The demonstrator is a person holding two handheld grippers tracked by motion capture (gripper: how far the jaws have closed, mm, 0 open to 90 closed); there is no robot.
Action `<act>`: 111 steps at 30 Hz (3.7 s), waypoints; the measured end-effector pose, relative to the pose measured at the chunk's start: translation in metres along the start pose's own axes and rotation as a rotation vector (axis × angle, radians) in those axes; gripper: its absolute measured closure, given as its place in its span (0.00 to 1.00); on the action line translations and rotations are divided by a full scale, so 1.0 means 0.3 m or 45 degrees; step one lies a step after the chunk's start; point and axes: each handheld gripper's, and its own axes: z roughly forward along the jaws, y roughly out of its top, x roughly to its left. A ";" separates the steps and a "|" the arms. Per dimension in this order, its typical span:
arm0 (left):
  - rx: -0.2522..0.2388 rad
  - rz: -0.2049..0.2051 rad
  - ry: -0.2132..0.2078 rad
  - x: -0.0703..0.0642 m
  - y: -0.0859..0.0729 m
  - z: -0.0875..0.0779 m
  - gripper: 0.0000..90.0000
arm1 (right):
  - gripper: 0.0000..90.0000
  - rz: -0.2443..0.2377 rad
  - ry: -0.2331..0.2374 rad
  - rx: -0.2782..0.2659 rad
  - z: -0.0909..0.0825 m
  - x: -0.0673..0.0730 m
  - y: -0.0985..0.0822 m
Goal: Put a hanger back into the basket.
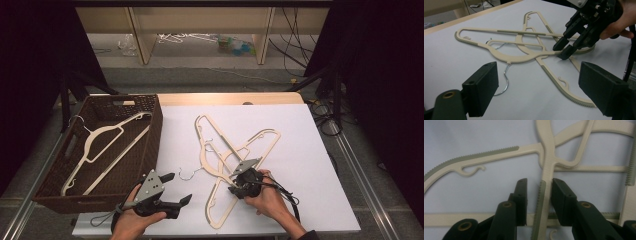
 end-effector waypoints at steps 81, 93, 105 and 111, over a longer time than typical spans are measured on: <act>0.324 1.202 -0.295 -0.107 0.168 0.385 0.76 | 0.89 -0.162 0.083 0.072 -0.368 -0.023 -0.161; 0.342 1.275 -0.340 -0.167 0.283 0.343 0.92 | 0.78 -0.100 -0.004 -0.052 -0.425 -0.054 -0.163; 0.258 0.987 -0.274 -0.107 0.376 0.255 0.95 | 0.42 0.016 -0.130 -0.435 -0.547 -0.065 -0.137; 0.248 0.770 -0.221 -0.061 0.408 0.228 0.95 | 0.32 0.068 -0.182 -0.590 -0.589 -0.056 -0.125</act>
